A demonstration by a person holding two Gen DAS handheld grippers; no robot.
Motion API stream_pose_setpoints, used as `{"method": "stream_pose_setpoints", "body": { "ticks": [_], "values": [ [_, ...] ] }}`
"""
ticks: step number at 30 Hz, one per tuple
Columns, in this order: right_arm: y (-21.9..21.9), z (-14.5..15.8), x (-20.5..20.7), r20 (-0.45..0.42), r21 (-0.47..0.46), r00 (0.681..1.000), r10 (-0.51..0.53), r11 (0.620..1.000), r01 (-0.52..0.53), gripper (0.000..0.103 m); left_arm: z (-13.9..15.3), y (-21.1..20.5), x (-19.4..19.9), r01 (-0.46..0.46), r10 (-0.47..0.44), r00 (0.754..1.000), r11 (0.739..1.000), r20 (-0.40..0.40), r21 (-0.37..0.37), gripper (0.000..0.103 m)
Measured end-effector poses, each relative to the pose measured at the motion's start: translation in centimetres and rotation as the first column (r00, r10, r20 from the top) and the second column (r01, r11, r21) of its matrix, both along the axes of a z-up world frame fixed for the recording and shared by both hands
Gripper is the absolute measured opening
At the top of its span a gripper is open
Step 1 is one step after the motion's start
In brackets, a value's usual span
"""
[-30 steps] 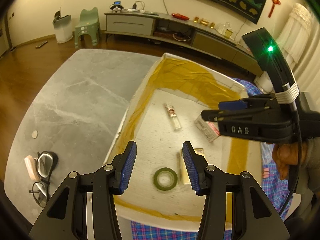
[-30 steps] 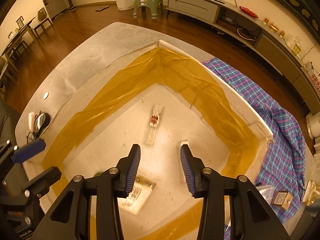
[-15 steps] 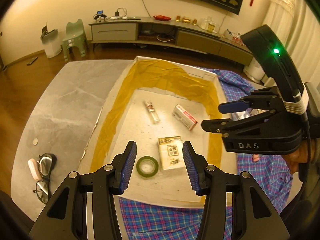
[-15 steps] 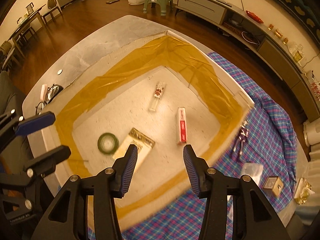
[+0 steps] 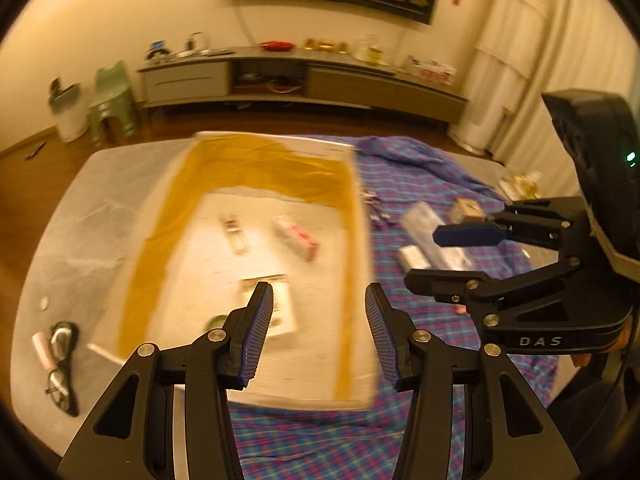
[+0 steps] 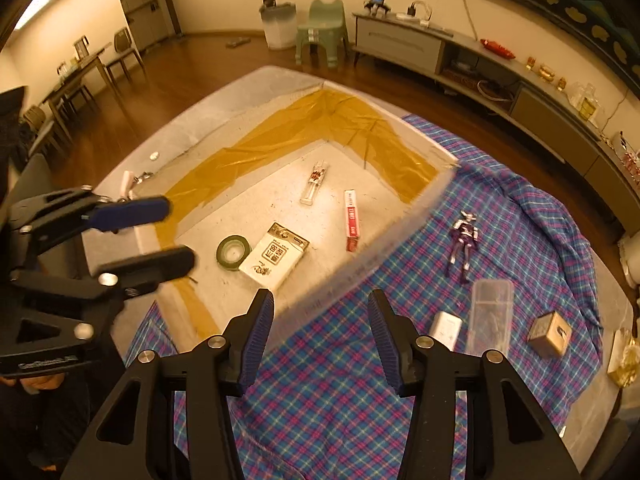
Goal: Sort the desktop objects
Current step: 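Grasp the white charger with the left tool while the right grasps the clear case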
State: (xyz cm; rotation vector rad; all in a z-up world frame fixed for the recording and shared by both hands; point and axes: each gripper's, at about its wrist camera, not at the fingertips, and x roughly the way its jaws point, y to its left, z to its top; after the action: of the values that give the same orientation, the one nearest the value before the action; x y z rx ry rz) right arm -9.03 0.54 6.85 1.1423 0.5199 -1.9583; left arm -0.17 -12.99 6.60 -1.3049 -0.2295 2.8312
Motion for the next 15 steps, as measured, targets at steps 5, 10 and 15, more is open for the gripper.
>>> {"method": "stream_pose_setpoints", "body": {
  "ticks": [5, 10, 15],
  "values": [
    [5.8, 0.7, 0.7, -0.080, -0.071, 0.994, -0.074, 0.995, 0.068, 0.059, -1.4, 4.9, -1.4, 0.083, -0.084, 0.996, 0.996, 0.036, 0.006, 0.051],
    [11.2, -1.8, 0.0, -0.108, -0.073, 0.975, -0.194, 0.980, 0.187, 0.059, -3.6, 8.0, -3.7, 0.099, -0.105, 0.990, 0.993, 0.093, 0.063, 0.051],
    [14.9, -6.6, -2.0, -0.082, -0.053, 0.955, -0.284, 0.958, 0.281, 0.067, -6.6, 10.2, -6.6, 0.084, -0.097, 0.982, 0.993, 0.159, 0.088, 0.051]
  ]
}}
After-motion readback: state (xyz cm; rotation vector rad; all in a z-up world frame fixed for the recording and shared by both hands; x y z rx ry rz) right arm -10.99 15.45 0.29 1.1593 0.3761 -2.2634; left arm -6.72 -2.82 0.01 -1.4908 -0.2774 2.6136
